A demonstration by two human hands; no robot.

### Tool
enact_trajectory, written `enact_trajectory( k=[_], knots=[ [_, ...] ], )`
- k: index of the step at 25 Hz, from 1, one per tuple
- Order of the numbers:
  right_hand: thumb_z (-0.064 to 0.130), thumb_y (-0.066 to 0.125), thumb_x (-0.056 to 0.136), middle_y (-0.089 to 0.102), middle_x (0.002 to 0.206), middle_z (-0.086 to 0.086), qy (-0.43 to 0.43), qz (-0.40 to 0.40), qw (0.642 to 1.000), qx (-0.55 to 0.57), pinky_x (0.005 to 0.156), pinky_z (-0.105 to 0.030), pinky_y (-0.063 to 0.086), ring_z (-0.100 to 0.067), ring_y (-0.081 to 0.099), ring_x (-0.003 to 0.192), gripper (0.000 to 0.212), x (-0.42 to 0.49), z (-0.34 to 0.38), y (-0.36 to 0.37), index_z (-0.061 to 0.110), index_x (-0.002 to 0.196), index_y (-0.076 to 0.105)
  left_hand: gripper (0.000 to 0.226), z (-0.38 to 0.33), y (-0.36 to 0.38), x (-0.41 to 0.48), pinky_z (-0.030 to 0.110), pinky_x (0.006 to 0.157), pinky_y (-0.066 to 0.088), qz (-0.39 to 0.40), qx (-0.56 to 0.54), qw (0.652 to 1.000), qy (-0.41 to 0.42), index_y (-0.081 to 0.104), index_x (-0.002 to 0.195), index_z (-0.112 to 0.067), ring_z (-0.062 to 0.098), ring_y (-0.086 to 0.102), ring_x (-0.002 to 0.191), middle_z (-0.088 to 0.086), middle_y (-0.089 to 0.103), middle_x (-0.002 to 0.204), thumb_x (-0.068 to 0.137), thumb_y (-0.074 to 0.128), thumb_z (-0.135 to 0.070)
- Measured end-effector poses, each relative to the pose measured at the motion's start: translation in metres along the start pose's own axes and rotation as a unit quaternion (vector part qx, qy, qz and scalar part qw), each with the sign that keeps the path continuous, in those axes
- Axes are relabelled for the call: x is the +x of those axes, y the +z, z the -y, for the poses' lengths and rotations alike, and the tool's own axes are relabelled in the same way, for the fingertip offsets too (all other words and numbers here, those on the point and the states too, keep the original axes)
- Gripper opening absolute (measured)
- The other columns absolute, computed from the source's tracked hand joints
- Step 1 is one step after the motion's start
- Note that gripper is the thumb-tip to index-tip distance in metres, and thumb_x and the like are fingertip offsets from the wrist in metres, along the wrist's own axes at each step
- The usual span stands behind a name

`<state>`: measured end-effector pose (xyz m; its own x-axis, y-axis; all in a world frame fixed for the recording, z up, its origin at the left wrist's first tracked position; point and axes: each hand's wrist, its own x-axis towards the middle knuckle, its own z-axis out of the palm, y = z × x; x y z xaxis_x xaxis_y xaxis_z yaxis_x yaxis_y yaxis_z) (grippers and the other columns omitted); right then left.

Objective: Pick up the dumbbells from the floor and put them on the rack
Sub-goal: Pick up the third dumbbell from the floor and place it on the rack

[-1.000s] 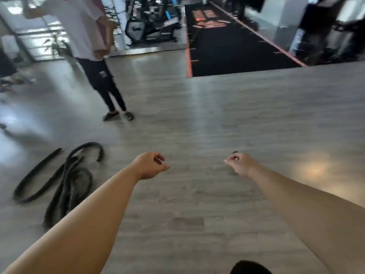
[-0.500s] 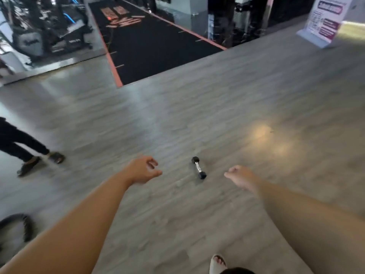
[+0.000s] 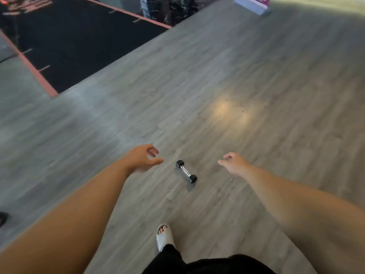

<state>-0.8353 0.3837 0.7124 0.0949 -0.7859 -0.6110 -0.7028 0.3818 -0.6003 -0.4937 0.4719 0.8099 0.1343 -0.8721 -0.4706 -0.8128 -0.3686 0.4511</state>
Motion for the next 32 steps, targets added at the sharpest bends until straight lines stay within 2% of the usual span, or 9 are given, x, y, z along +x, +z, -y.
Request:
enact_trajectory(
  k=[3, 9, 13, 16, 18, 22, 25, 29, 32],
  knots=[
    [0.043, 0.073, 0.088, 0.067, 0.126, -0.006, 0.037, -0.032, 0.998, 0.032, 0.101, -0.04, 0.051, -0.027, 0.064, 0.111, 0.043, 0.015, 0.033, 0.024, 0.019, 0.123, 0.064, 0.038, 0.03, -0.034, 0.061, 0.032, 0.087, 0.045, 0.047, 0.021, 0.998, 0.027, 0.064, 0.113, -0.032, 0.015, 0.065, 0.103, -0.01, 0.067, 0.111, 0.086, 0.073, -0.056],
    [0.048, 0.068, 0.091, 0.062, 0.116, 0.005, 0.078, -0.024, 0.992, 0.101, 0.09, -0.034, 0.046, -0.018, 0.059, 0.105, 0.043, 0.067, 0.066, 0.056, 0.026, 0.127, 0.062, 0.043, 0.043, -0.053, 0.185, 0.027, 0.086, 0.043, 0.136, 0.061, 0.988, 0.047, 0.066, 0.118, -0.023, 0.013, 0.063, 0.098, -0.003, 0.073, 0.116, 0.087, 0.075, -0.052],
    [0.05, 0.065, 0.093, 0.062, 0.129, 0.006, 0.13, 0.002, 0.984, 0.123, 0.099, -0.036, 0.047, -0.016, 0.058, 0.113, 0.048, 0.134, 0.052, 0.08, 0.026, 0.134, 0.059, 0.045, 0.038, -0.027, 0.272, 0.028, 0.086, 0.046, 0.203, 0.075, 0.975, 0.05, 0.065, 0.121, -0.024, 0.014, 0.065, 0.097, -0.002, 0.071, 0.118, 0.088, 0.073, -0.052],
    [0.05, 0.067, 0.093, 0.061, 0.122, 0.004, 0.184, 0.009, 0.973, 0.142, 0.09, -0.034, 0.047, -0.016, 0.057, 0.106, 0.039, 0.186, 0.04, 0.1, 0.029, 0.124, 0.06, 0.04, 0.049, -0.01, 0.336, 0.032, 0.088, 0.051, 0.219, 0.088, 0.971, 0.042, 0.063, 0.114, -0.03, 0.013, 0.066, 0.097, -0.005, 0.069, 0.114, 0.085, 0.074, -0.056],
    [0.048, 0.069, 0.092, 0.058, 0.115, 0.004, 0.217, 0.001, 0.964, 0.155, 0.078, -0.032, 0.049, -0.016, 0.056, 0.098, 0.03, 0.211, 0.033, 0.112, 0.031, 0.113, 0.059, 0.04, 0.062, 0.001, 0.369, 0.036, 0.089, 0.055, 0.223, 0.086, 0.971, 0.032, 0.062, 0.113, -0.032, 0.015, 0.067, 0.098, -0.008, 0.067, 0.11, 0.083, 0.075, -0.057],
    [0.049, 0.07, 0.091, 0.058, 0.112, 0.005, 0.266, 0.004, 0.947, 0.182, 0.079, -0.031, 0.047, -0.015, 0.058, 0.095, 0.028, 0.287, 0.007, 0.155, 0.031, 0.11, 0.059, 0.047, 0.099, 0.058, 0.455, 0.041, 0.094, 0.056, 0.27, 0.075, 0.96, -0.002, 0.064, 0.121, -0.023, 0.018, 0.067, 0.103, -0.002, 0.068, 0.116, 0.084, 0.078, -0.049],
    [0.052, 0.07, 0.091, 0.057, 0.101, 0.013, 0.292, 0.003, 0.933, 0.208, 0.064, -0.024, 0.044, -0.003, 0.057, 0.081, 0.036, 0.337, -0.027, 0.198, 0.031, 0.119, 0.061, 0.048, 0.127, 0.119, 0.518, 0.034, 0.088, 0.055, 0.314, 0.073, 0.947, -0.012, 0.064, 0.123, -0.021, 0.016, 0.066, 0.104, 0.0, 0.069, 0.118, 0.085, 0.078, -0.047],
    [0.05, 0.075, 0.089, 0.064, 0.114, 0.0, 0.362, -0.022, 0.893, 0.268, 0.081, -0.037, 0.058, -0.019, 0.065, 0.098, 0.052, 0.417, -0.092, 0.28, 0.023, 0.131, 0.062, 0.053, 0.175, 0.214, 0.621, 0.023, 0.062, 0.051, 0.344, 0.047, 0.936, -0.052, 0.061, 0.125, -0.024, 0.013, 0.067, 0.09, -0.003, 0.066, 0.113, 0.083, 0.078, -0.051],
    [0.047, 0.08, 0.085, 0.062, 0.115, -0.001, 0.375, -0.022, 0.886, 0.273, 0.081, -0.038, 0.058, -0.02, 0.064, 0.097, 0.057, 0.473, -0.135, 0.333, 0.022, 0.132, 0.06, 0.062, 0.219, 0.284, 0.68, 0.03, 0.064, 0.055, 0.335, 0.023, 0.935, -0.111, 0.059, 0.13, -0.025, 0.014, 0.066, 0.09, 0.0, 0.064, 0.119, 0.079, 0.083, -0.051]
  ],
)
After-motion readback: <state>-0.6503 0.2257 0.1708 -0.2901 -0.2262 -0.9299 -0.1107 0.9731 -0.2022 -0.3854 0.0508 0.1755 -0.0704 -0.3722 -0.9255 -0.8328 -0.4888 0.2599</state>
